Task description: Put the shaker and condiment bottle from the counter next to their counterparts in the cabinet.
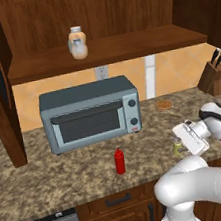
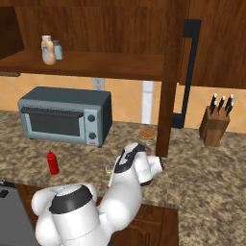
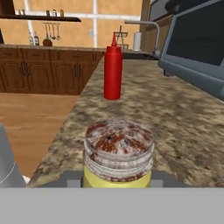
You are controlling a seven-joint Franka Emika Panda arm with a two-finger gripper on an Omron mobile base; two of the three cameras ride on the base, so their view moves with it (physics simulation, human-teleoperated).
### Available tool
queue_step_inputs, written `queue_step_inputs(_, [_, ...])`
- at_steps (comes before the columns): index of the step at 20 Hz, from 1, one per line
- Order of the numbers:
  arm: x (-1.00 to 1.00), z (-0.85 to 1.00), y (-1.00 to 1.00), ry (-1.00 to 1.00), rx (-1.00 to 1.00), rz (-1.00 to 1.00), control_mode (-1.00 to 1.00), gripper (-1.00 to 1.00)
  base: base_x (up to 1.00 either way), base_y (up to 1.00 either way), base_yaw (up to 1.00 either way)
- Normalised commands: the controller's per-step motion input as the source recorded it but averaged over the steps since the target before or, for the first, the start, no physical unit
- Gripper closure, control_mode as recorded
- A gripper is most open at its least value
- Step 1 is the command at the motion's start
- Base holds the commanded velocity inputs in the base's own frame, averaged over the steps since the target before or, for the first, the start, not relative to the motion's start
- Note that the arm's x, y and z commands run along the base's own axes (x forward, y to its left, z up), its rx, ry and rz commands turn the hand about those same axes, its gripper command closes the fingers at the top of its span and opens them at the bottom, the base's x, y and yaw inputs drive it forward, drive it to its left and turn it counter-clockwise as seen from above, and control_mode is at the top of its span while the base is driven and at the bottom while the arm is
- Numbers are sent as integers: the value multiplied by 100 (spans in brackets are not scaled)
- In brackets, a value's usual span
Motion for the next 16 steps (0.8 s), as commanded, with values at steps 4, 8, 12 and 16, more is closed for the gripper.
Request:
queue_step_inputs(4, [0,53,13,0,0,-6,-100,100,0,0,0])
queue_step_inputs(8, [5,76,50,0,0,-16,-100,100,0,0,0])
queue_step_inputs(12, [0,65,67,0,-2,-17,-100,100,0,0,0])
queue_step_inputs(16, [0,83,51,0,-1,-16,-100,100,0,0,0])
